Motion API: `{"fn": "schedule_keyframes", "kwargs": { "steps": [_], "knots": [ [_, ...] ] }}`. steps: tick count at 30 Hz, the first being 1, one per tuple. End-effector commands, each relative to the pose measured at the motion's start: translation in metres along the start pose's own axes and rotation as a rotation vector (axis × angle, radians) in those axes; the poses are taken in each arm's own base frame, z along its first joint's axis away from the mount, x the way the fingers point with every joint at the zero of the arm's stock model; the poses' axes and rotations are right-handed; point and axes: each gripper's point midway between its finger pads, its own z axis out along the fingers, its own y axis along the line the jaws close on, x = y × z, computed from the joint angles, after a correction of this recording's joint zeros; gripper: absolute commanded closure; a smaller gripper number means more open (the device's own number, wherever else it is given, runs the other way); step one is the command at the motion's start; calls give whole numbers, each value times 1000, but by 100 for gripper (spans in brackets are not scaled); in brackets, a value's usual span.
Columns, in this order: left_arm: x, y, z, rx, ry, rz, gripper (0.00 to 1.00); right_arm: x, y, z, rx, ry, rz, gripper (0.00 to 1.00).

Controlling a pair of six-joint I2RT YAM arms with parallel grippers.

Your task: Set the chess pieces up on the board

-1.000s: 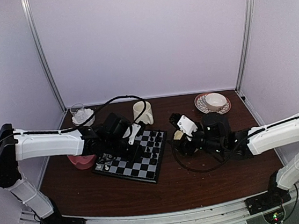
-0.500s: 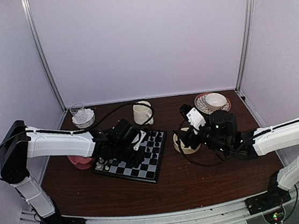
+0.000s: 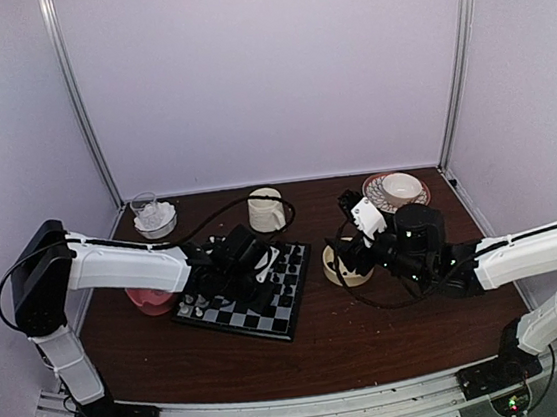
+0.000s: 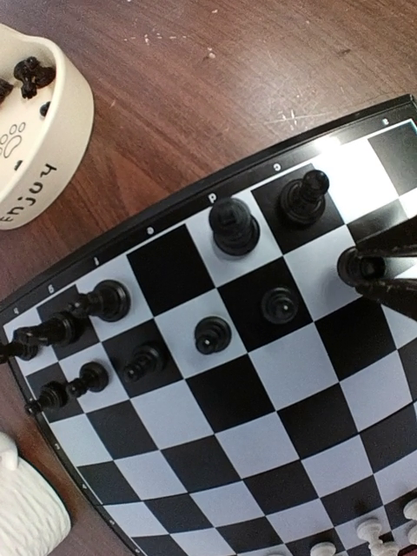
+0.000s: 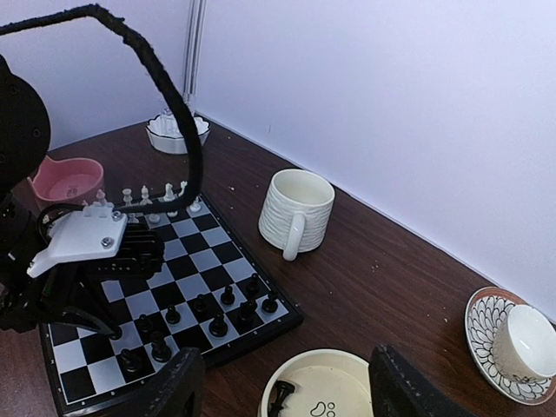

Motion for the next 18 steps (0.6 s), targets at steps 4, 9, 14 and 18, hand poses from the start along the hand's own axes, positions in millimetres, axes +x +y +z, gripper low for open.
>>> {"fn": "schedule_keyframes", "kwargs": {
  "steps": [4,9,14,18],
  "knots": [
    [-16,-8,4,23,-37,6,92,-2,-5,-1,19,-13,3,32],
    [-15,-8,7,18,-24,6,88,-2,-4,-1,14,-12,0,32],
    [-14,-8,9,16,-16,6,88,-1,-2,0,8,-9,-2,32],
    [-14,-8,10,14,-13,6,87,-1,-2,0,8,-9,-4,32]
  ]
}}
